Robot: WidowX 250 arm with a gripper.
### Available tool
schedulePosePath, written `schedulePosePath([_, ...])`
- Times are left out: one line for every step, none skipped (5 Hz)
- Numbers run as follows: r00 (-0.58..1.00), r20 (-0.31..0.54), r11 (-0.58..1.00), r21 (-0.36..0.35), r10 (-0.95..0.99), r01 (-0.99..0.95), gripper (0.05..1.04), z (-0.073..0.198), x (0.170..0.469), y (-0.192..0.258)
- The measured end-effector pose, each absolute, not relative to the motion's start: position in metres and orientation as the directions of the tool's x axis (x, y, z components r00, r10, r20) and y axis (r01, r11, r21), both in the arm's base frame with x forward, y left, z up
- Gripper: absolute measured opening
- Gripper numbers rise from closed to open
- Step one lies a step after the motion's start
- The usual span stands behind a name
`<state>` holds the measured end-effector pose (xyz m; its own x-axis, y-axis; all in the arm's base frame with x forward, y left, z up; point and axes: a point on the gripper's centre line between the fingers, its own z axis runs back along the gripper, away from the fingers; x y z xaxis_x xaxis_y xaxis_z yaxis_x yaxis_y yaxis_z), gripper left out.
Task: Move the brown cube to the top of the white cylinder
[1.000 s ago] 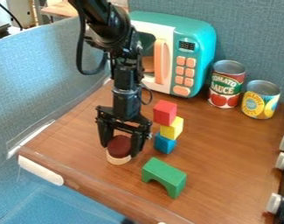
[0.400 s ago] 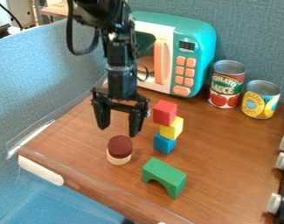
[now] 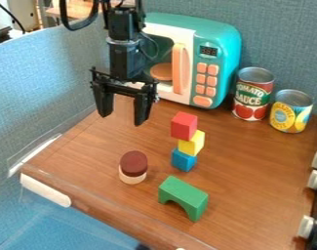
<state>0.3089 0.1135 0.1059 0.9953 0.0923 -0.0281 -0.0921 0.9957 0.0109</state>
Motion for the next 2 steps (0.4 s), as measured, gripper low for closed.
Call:
schedulePosePath([0.996, 0.069, 0.997, 0.064, -0.052, 0.047, 1.0, 0.1385, 0.3045, 0.0802])
schedulePosePath([0.995, 0.069, 0.996, 0.05, -0.077, 0.074, 1.0, 0.1417, 0.2976, 0.0728])
